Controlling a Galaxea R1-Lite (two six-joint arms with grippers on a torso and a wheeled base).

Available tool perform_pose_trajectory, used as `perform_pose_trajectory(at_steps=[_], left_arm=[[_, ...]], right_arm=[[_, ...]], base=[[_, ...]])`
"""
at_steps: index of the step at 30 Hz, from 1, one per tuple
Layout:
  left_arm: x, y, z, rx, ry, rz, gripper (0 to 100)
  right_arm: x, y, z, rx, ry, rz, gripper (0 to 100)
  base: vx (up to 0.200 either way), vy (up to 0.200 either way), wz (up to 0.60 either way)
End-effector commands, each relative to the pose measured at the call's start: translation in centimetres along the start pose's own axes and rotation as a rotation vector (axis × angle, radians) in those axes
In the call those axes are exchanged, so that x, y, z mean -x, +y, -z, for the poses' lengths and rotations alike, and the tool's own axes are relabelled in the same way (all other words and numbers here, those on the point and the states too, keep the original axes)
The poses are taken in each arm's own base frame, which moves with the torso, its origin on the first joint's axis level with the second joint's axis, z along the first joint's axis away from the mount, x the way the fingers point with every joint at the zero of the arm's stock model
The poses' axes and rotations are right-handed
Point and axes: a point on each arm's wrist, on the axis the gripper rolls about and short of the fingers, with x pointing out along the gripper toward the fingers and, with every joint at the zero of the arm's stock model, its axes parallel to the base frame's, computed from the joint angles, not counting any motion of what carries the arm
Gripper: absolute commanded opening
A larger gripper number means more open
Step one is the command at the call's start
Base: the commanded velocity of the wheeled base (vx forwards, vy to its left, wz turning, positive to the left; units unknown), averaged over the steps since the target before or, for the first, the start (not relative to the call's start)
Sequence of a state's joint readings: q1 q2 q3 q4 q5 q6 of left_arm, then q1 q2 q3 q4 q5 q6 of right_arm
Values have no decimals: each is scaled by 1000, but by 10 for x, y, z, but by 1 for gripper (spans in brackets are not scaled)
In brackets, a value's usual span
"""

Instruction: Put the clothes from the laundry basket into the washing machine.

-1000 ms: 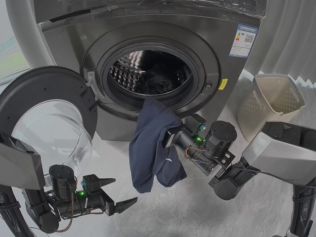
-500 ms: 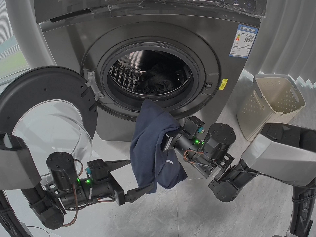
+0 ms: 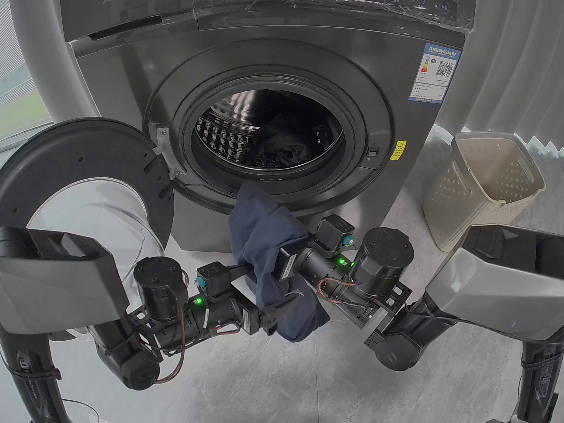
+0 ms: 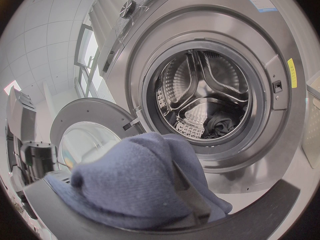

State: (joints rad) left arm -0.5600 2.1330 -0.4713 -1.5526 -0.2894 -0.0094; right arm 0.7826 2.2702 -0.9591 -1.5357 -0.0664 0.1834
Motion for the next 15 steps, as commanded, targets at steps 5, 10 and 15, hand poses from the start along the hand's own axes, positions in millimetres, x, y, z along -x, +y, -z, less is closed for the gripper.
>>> perform_pose_trajectory(at_steps=[5,10,15], left_arm=[[-29,41,18,17,-21,-149,100],[-36,44,15,20,-47,-153,100],[-36,41,14,24,-48,-147,100]], right_arm=[[9,13,2,-10,24,-23,0],[9,16,1,-13,19,-3,0],[9,16,3,-19,20,0,0]], base=[[0,0,0],[0,0,0],[0,0,0]])
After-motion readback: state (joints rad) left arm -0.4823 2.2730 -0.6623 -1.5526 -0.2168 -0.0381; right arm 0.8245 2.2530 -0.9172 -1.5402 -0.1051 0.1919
